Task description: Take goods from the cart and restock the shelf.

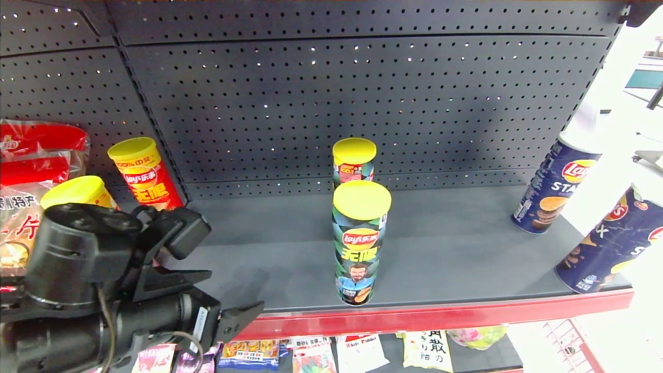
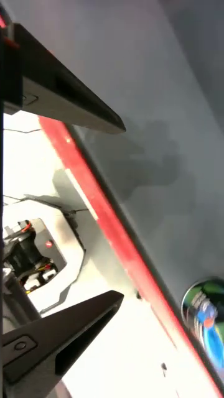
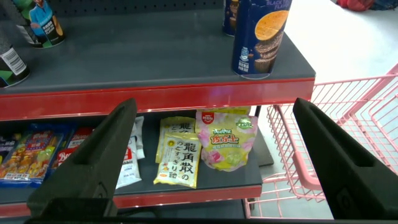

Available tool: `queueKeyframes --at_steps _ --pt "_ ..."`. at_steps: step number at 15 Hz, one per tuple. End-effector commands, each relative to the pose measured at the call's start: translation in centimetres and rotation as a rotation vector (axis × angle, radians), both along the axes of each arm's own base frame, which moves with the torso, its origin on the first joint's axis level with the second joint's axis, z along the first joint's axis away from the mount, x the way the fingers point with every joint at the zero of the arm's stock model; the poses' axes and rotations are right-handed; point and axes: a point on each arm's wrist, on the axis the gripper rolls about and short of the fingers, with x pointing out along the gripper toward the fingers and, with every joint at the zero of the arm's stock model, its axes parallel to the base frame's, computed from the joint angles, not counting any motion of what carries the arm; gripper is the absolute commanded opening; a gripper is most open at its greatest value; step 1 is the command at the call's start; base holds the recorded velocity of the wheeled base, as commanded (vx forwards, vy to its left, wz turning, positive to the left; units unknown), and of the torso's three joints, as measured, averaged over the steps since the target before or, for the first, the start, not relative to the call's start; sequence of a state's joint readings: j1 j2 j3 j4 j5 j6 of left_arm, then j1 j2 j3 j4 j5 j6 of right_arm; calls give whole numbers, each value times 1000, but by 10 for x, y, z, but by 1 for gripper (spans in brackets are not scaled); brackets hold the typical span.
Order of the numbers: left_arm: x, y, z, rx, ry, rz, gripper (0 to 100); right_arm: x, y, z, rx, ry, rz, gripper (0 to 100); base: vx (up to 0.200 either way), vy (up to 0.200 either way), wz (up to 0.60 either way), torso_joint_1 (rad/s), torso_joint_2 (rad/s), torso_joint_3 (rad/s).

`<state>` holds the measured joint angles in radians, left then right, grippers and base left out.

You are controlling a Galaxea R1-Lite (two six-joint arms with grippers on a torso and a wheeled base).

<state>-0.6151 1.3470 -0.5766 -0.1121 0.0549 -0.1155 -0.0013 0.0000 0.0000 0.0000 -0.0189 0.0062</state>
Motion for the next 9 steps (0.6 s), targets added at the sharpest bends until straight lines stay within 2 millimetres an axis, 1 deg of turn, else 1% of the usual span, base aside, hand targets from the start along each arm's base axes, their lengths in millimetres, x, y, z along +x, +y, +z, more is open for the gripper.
queueKeyframes --at_steps 1,2,3,4,6,7,8,9 --pt "-59 43 30 -54 -94 18 100 0 0 0 0 2 0 100 0 0 0 0 0 0" --pt "-81 60 32 -38 -105 48 100 0 0 0 0 2 0 100 0 0 0 0 0 0" --pt "-110 82 30 -4 -113 98 100 0 0 0 0 2 0 100 0 0 0 0 0 0" --pt "-129 95 27 12 -119 122 100 0 0 0 -2 2 0 100 0 0 0 0 0 0" --pt "-196 142 6 60 -178 184 100 0 0 0 -2 2 0 100 0 0 0 0 0 0" --pt "-214 150 -2 71 -187 262 100 0 0 0 0 2 0 100 0 0 0 0 0 0" --pt "-223 148 -7 76 -182 344 100 0 0 0 0 2 0 100 0 0 0 0 0 0" --pt "-229 139 -12 89 -169 485 100 0 0 0 0 2 0 100 0 0 0 0 0 0"
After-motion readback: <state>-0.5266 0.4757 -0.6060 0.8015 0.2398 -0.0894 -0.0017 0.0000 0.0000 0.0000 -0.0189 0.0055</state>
